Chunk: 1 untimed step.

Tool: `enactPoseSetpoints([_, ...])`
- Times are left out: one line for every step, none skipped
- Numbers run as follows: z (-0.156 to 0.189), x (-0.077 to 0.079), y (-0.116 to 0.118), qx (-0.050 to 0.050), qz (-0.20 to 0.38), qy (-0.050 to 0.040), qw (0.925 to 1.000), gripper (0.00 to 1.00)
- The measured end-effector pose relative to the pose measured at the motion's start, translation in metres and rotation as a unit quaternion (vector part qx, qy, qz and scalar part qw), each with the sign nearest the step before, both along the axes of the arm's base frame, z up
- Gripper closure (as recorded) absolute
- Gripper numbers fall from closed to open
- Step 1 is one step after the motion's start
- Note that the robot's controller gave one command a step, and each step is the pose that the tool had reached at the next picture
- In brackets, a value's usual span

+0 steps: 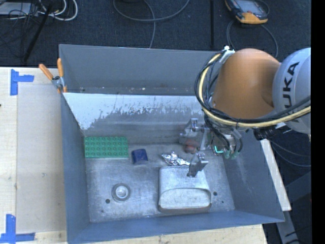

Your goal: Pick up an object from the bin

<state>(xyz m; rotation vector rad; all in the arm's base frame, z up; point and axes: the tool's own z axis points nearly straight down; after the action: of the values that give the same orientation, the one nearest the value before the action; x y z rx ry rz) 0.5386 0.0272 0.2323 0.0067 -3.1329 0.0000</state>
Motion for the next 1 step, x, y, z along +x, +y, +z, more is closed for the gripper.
enactPoseSetpoints([-0.1292,0.0338,0.0055,0.002,0.056,0.0,0.9985,0.0])
